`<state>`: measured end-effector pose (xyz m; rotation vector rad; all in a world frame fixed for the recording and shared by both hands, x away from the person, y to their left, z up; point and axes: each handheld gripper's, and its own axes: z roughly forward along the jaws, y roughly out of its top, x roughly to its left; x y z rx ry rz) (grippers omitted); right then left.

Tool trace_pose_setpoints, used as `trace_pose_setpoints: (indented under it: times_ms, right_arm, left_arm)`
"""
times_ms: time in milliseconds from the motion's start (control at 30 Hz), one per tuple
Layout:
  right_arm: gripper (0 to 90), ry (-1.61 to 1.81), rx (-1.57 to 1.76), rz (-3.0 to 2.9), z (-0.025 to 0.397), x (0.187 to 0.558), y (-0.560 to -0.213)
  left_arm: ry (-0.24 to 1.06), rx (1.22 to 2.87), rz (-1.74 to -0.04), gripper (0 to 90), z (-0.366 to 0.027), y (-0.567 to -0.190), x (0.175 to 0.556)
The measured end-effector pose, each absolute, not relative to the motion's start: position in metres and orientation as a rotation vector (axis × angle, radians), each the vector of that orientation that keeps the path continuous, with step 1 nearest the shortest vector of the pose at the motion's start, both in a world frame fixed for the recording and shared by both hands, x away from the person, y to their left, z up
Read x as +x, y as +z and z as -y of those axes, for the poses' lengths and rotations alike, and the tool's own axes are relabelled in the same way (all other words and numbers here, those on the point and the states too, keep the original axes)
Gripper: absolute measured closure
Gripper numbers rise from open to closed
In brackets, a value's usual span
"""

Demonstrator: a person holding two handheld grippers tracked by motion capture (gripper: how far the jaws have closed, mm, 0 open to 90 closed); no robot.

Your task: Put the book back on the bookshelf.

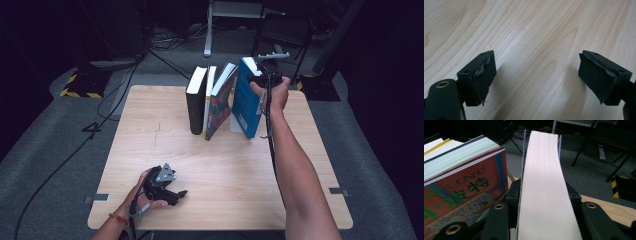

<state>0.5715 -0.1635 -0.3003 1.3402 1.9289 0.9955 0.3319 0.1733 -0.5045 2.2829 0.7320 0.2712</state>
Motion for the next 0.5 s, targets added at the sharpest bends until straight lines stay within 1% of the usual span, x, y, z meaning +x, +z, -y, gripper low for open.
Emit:
trace_pose_setpoints:
  times_ms: [500]
  right_arm:
    - [58.9, 1.023, 1.277, -1.928, 0.1631, 0.5635, -0.3076]
  left_arm:
    - [0.271, 2.284, -0.732, 14.8, -0.1731, -0.5045, 0.3314]
